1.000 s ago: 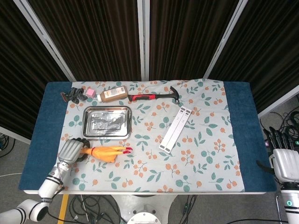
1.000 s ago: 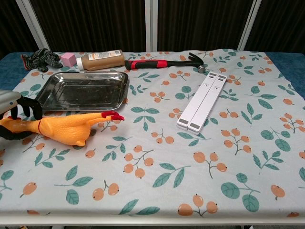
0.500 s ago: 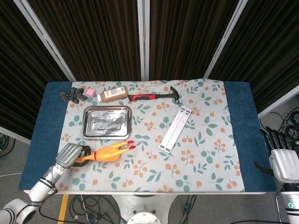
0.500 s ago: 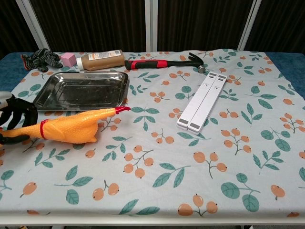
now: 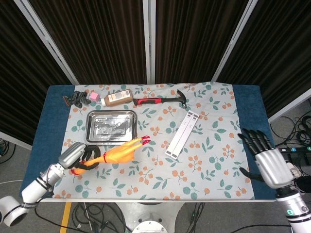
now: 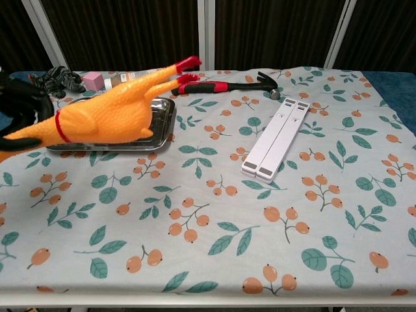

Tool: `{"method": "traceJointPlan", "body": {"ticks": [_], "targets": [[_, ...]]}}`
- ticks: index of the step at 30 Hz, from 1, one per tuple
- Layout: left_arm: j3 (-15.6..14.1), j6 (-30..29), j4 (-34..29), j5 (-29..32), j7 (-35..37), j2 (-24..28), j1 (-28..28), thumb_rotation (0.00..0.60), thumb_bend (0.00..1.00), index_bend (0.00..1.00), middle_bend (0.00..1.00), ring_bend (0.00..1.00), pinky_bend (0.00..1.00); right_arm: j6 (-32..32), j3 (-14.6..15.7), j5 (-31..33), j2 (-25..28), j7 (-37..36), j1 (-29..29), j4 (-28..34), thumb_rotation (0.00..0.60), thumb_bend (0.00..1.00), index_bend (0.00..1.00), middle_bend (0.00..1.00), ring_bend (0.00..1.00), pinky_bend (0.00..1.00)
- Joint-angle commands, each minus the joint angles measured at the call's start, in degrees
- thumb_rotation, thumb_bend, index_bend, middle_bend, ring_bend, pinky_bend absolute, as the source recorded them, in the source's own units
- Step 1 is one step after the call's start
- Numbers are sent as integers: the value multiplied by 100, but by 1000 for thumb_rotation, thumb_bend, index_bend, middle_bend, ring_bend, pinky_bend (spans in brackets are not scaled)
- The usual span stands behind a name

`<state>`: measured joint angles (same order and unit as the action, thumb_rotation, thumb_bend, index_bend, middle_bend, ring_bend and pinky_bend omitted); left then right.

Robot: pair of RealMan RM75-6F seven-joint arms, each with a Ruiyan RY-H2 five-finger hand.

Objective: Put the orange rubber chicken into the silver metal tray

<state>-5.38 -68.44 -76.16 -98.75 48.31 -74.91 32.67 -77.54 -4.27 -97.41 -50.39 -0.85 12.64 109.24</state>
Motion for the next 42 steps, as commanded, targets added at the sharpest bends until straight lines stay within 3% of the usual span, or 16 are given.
{"method": "traceJointPlan", "body": {"ticks": [1,5,9,14,18,25,33,42], "targets": [[239,631,-524,140,255,360,557,600,666,766,840,746,773,632,-179,-407,199,157,627,556,600,88,0,1,0,7],[485,1159,-843,392,151,481,952,600,667,767,840,746,773,1369,-543,-162,37,798,1268,988,600,60,0,34,0,69],[685,1527,-1120,625,-54,552,1228,600,666,767,840,745,773,2177,-986,763,-332,1813,1957,1231,600,38,0,73,0,73],[824,1829,-1303,834,-66,641,1438,600,666,766,840,746,774,2807,-1222,2076,-882,3055,2698,1186,600,34,0,119,0,74],[884,1956,-1369,907,129,728,1542,600,666,766,839,746,773,2730,-1242,2886,-1474,4101,3205,973,600,33,0,140,0,75],[908,2029,-1407,913,297,820,1630,600,666,767,838,745,773,2518,-1177,3806,-2142,4915,3842,710,600,33,0,155,0,81],[926,2065,-1442,926,443,878,1693,600,666,767,837,745,772,2148,-1112,4431,-2658,5414,4357,370,600,33,57,184,0,82],[925,2103,-1446,949,505,925,1737,600,666,767,837,745,773,1901,-1027,4661,-2840,5354,4582,220,600,36,161,273,40,117]]}}
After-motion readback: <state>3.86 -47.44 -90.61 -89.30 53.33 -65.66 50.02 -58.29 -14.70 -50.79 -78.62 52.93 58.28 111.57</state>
